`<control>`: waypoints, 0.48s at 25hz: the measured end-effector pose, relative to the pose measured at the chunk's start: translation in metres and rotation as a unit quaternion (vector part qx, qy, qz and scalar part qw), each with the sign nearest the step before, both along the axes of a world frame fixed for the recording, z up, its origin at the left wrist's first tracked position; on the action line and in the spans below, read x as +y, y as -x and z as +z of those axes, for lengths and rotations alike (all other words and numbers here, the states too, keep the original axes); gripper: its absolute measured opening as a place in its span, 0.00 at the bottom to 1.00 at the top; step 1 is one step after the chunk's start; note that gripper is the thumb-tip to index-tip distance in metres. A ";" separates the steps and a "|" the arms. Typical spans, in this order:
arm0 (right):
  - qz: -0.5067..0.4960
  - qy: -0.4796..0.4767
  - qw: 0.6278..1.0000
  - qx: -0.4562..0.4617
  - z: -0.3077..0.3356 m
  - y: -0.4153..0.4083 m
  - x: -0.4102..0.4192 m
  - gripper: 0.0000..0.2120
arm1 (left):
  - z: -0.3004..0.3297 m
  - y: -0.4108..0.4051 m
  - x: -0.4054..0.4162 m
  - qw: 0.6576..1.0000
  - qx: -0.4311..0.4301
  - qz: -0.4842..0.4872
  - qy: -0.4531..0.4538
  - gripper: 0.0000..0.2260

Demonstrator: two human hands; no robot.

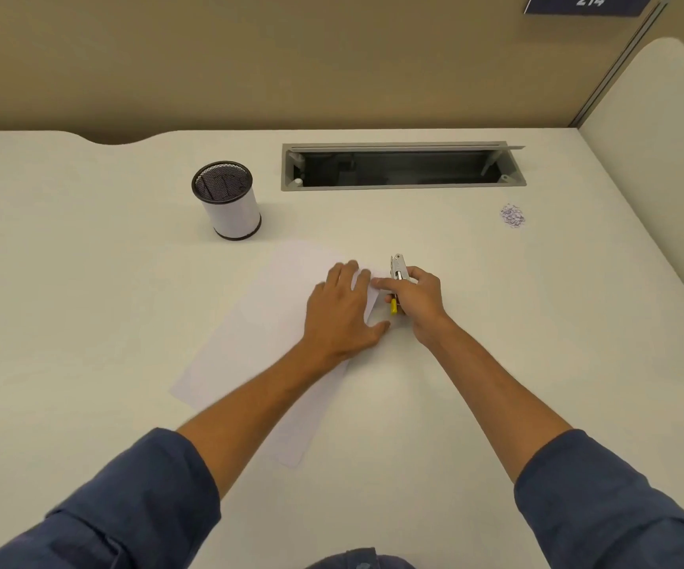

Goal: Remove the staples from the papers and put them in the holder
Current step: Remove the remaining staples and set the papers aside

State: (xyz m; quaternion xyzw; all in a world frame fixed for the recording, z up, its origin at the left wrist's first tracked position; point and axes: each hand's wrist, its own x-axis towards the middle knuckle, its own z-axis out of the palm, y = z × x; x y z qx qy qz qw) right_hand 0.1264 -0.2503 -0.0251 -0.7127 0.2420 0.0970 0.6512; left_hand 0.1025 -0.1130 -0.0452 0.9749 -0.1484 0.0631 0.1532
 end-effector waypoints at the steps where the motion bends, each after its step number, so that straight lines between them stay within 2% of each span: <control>1: 0.009 -0.003 1.000 0.001 0.002 0.000 0.000 0.13 | 0.001 0.003 -0.002 0.999 0.034 0.016 -0.018 0.28; 4: 0.031 -0.014 0.999 -0.009 0.011 0.001 0.000 0.14 | 0.011 0.005 -0.004 0.997 0.028 0.057 -0.034 0.13; 6: 0.038 -0.028 0.999 -0.018 0.018 0.001 0.001 0.13 | 0.020 0.003 0.000 0.998 0.015 0.067 -0.006 0.11; 9: 0.027 -0.027 0.998 -0.049 0.029 -0.002 0.002 0.13 | 0.044 -0.004 0.018 0.975 0.058 0.095 0.191 0.12; 12: 0.055 0.042 0.992 -0.109 0.040 -0.008 0.000 0.11 | 0.074 -0.012 0.039 0.905 0.168 0.104 0.376 0.11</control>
